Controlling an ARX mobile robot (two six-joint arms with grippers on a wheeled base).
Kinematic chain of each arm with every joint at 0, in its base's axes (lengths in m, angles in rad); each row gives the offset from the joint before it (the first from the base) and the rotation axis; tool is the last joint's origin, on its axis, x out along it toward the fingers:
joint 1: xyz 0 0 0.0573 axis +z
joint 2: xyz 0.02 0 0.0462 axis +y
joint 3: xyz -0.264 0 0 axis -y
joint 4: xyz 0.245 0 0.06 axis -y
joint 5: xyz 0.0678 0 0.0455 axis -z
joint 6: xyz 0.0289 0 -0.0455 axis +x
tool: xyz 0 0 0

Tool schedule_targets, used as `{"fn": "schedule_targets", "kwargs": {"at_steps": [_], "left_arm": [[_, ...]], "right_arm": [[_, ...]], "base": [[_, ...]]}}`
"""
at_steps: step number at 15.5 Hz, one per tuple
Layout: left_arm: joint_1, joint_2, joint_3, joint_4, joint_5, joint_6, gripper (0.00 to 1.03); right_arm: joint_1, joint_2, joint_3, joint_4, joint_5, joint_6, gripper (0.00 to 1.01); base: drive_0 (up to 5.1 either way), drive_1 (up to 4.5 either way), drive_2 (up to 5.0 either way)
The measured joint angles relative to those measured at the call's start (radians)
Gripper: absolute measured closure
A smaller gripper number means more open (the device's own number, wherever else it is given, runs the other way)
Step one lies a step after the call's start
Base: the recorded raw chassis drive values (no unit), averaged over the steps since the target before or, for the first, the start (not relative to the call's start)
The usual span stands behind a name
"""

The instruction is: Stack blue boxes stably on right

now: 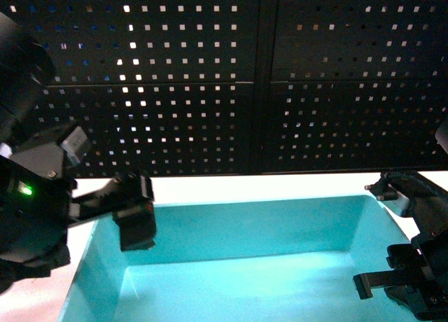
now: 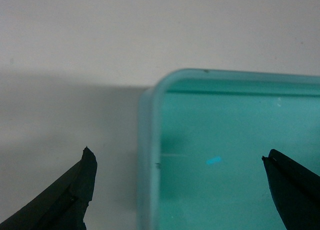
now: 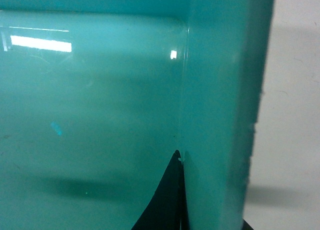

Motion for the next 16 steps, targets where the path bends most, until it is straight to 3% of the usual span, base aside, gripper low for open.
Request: {"fn": "schedule_targets", "kwargs": {"at_steps": [7,13,16], "left_arm": [[-0.066,0.015,-0.034,-0.011,-0.09,-0.013,0.05],[-0.102,0.064,-0.076,-0.003,-0.098,-0.01,0.05],[-0.102,0.064,-0.105,0.042,-0.154,0.0,0.05]], "right_arm": [[0.0,0.0,0.0,0.0,0.001,0.0,0.99],[0.0,0.0,0.0,0.0,0.001,0.0,0.99],[0.0,0.0,0.0,0.0,0.001,0.0,0.99]], "base": [[0.0,0.0,0.0],[0.0,0.0,0.0],[0.0,0.0,0.0]]}}
